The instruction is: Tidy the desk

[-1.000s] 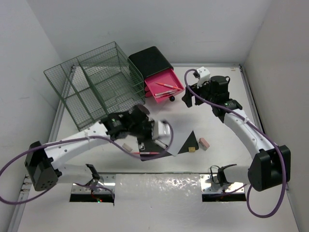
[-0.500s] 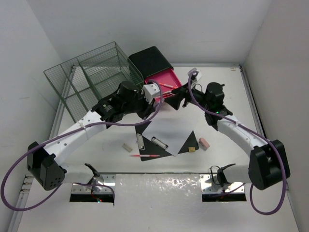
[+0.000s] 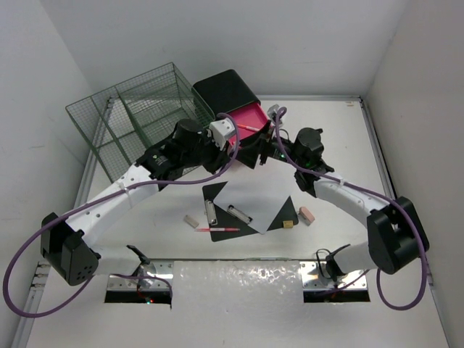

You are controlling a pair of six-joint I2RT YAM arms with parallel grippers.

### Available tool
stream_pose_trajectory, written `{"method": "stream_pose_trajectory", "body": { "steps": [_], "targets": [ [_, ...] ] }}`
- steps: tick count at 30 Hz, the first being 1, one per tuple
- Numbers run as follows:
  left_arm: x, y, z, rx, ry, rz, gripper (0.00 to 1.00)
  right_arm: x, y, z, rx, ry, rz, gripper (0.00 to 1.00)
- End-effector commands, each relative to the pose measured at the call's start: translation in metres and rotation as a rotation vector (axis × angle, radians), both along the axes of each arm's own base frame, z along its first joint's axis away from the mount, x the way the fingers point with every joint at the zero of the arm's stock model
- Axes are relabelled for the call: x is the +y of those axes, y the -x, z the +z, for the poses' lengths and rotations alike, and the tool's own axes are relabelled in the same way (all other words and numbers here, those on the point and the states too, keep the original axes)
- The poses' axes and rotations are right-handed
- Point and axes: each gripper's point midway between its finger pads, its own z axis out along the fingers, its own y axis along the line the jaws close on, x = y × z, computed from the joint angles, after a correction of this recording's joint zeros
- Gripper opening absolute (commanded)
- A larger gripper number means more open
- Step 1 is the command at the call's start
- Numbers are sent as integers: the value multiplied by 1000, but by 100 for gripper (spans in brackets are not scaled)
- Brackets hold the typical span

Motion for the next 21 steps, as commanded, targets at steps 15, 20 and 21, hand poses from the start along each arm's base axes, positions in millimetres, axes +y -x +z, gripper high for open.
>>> {"method": "stream_pose_trajectory", "body": {
  "steps": [15,20,21],
  "targets": [
    [-6,-5,28,-76,52,-30,0,28,-22,14,38,-83,19,6],
    [3,-9,25,-95,2,-6,54,19,-43,0,-5,65,-90,0],
    [7,-11,27,-106,-8,14,64,14,-51,-4,-18,120,-136,0]
  ]
}}
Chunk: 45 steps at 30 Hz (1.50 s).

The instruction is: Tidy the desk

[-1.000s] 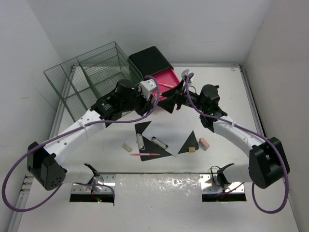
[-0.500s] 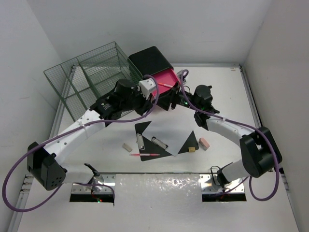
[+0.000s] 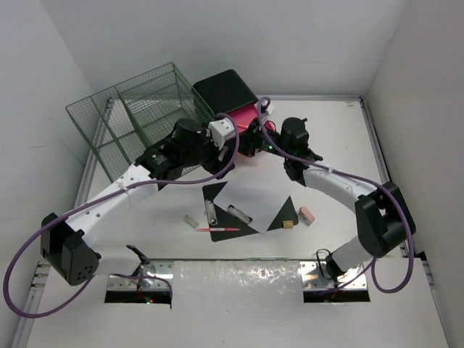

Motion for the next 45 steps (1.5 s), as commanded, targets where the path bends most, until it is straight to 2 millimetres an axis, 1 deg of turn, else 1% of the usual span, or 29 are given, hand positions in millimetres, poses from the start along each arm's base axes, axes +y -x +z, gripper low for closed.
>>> {"method": "stream_pose_trajectory", "body": {
  "steps": [1,2,3,4,5,6,7,9,10,11,12,13,14,15,16,18,19,21,28,30,31,32,33,36,37,39,40,43,45],
  "targets": [
    [5,-10,30,-97,7,38,80,-14,-36,25,-159,150,-157,0],
    [15,-18,34,-121,-19,101,89,-23,-44,14,-173,251,-194,0],
    [22,-19,40,-141,-26,131,99,-33,-58,14,-189,306,-277,0],
    [28,-21,44,-154,-35,161,100,-37,-67,28,-226,326,-312,0],
    [38,-25,49,-178,-54,210,100,-42,-73,19,-237,396,-326,0],
    [44,-23,57,-200,-53,230,99,-51,-83,21,-248,436,-384,0],
    [49,-23,61,-210,-57,248,100,-53,-90,32,-278,449,-409,0],
    [64,-21,70,-241,-75,297,100,-64,-107,26,-301,537,-473,0],
    [69,-20,72,-250,-86,313,100,-67,-115,35,-324,549,-505,0],
    [79,-21,73,-265,-110,353,100,-70,-124,24,-346,617,-513,0],
    [86,-18,79,-287,-108,376,100,-72,-131,23,-357,646,-527,0],
    [97,-19,81,-311,-128,418,100,-77,-142,32,-377,672,-573,0],
    [102,-18,78,-322,-141,436,100,-81,-148,27,-392,732,-578,0],
    [109,-15,83,-342,-138,451,100,-80,-161,24,-401,771,-593,0],
    [118,-13,83,-362,-156,482,100,-90,-168,13,-401,857,-607,0],
    [126,-11,83,-382,-169,509,100,-88,-184,3,-405,934,-609,0],
    [132,-11,78,-388,-190,523,100,-93,-185,-8,-395,1007,-593,0],
    [137,-8,83,-415,-178,539,100,-87,-194,-17,-393,1062,-581,0],
    [136,-6,76,-420,-182,518,100,-74,-197,-55,-439,1292,-507,1],
    [136,-7,76,-423,-187,519,100,-73,-199,-58,-431,1308,-492,6],
    [136,-7,76,-423,-187,520,100,-73,-197,-65,-416,1327,-471,11],
    [136,-7,76,-424,-189,520,100,-72,-196,-66,-414,1329,-463,25],
    [136,-6,76,-425,-187,519,100,-71,-194,-67,-413,1329,-455,31],
    [135,-7,75,-422,-189,513,100,-67,-190,-61,-414,1290,-447,56],
    [134,-8,73,-418,-191,510,99,-64,-189,-52,-421,1265,-452,59],
    [131,-8,71,-414,-195,499,99,-61,-185,-35,-429,1215,-463,65],
    [131,-9,70,-413,-195,497,99,-59,-184,-35,-426,1206,-458,66],
    [131,-10,73,-417,-192,499,100,-56,-171,2,-452,1121,-478,70],
    [132,-9,76,-421,-190,503,99,-50,-159,18,-445,1035,-484,71]
  ]
}}
